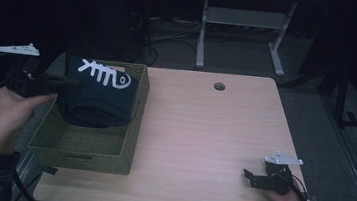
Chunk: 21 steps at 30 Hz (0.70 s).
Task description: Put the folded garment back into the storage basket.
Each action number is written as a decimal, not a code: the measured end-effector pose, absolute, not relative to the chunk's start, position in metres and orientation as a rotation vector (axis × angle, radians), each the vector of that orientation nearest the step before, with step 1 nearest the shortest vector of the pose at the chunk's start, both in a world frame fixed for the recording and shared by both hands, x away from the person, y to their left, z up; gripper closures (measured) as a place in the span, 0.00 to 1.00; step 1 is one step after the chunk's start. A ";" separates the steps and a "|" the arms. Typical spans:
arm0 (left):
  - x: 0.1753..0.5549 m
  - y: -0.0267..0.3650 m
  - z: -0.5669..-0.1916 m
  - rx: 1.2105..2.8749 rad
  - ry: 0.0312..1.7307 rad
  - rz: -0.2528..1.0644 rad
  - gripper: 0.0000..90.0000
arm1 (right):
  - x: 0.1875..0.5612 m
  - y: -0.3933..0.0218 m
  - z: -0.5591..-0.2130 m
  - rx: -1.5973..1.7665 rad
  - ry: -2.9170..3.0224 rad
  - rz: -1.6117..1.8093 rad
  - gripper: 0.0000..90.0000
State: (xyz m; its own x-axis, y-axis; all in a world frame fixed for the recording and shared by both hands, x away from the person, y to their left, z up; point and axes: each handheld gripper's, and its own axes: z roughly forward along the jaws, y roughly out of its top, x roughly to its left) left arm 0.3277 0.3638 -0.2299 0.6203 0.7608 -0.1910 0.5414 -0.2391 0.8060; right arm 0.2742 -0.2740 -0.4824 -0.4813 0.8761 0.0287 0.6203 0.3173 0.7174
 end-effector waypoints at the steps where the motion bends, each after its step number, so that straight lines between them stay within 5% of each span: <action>1: 0.328 0.366 -0.235 1.924 1.046 0.293 0.80 | 0.274 -0.274 -0.482 1.334 2.223 0.963 0.11; 21: 0.330 0.375 -0.287 1.950 1.128 0.178 0.80 | 0.274 -0.274 -0.482 1.334 2.224 0.965 0.11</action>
State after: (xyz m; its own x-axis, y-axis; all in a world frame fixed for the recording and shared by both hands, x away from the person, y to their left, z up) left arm 0.3295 0.3753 -0.2867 0.5821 0.7655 -0.2742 0.6439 -0.2280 0.7303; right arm 0.2743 -0.2740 -0.4823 -0.4817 0.8758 0.0305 0.6208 0.3165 0.7173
